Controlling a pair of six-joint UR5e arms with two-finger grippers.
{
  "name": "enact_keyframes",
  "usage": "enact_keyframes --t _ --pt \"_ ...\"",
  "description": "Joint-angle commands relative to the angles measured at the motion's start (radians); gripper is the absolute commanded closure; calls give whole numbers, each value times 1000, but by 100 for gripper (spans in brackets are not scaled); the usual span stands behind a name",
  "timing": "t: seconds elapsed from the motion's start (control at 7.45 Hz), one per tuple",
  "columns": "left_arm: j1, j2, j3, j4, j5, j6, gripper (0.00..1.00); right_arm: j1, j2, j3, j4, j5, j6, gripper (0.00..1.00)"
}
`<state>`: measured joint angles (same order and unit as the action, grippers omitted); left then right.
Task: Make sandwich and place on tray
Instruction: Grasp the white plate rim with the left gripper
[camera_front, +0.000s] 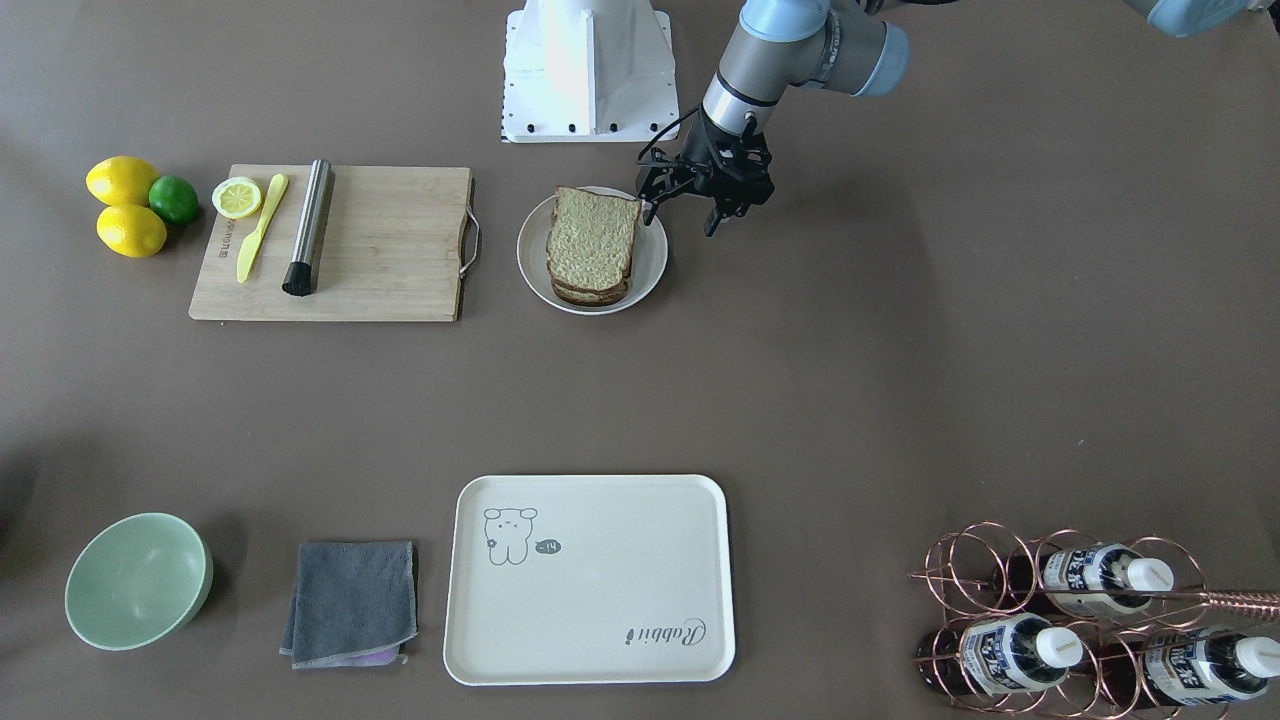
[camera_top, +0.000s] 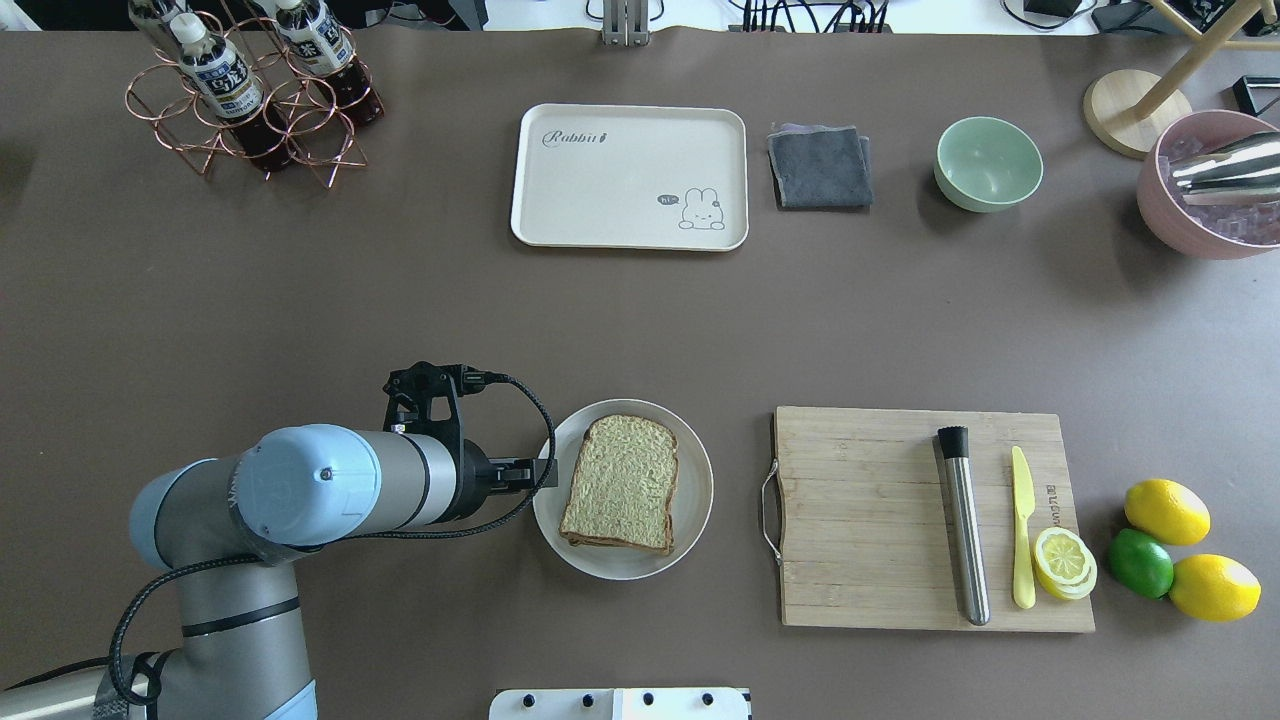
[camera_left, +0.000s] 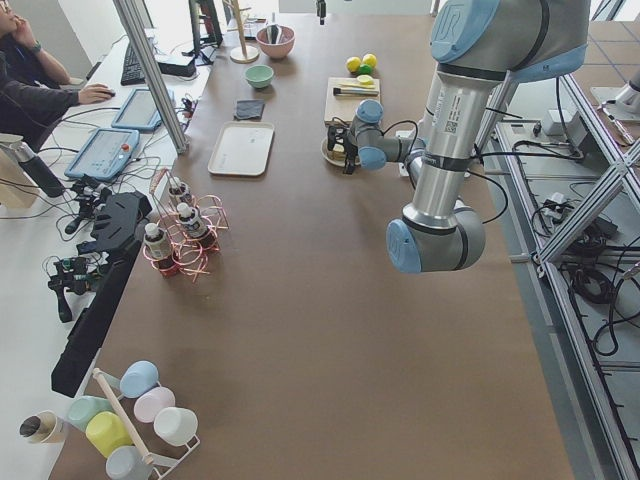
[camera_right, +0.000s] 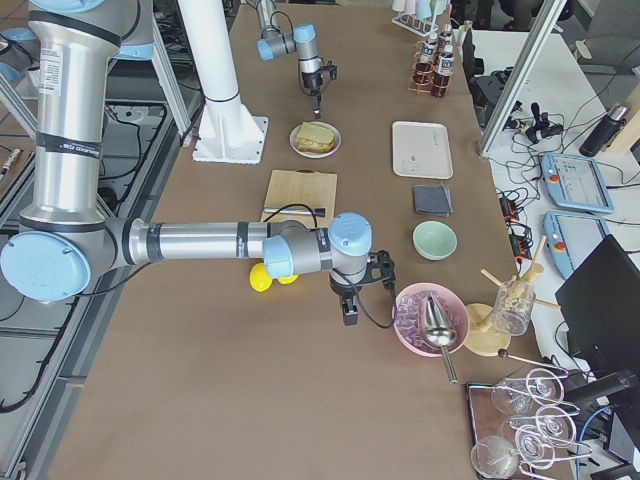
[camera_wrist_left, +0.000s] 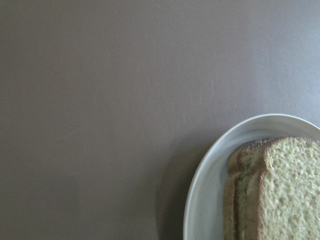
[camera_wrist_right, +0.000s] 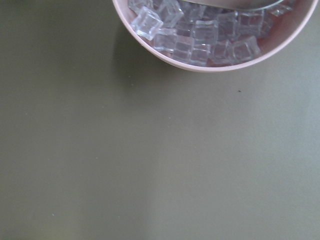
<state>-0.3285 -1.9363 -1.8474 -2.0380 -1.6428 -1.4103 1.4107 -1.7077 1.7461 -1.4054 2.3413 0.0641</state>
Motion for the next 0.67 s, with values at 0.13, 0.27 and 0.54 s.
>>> enact_keyframes --t 0.13,0.27,0.54 --pt "-18 -10 112 -138 -5 2 15 137 -64 -43 -12 -17 -142 0" --pt "-18 -19 111 -139 -6 2 16 146 -63 -48 -15 -22 -177 0" --pt "-18 -41 111 -136 -11 2 39 149 -64 -50 -15 -22 -181 0"
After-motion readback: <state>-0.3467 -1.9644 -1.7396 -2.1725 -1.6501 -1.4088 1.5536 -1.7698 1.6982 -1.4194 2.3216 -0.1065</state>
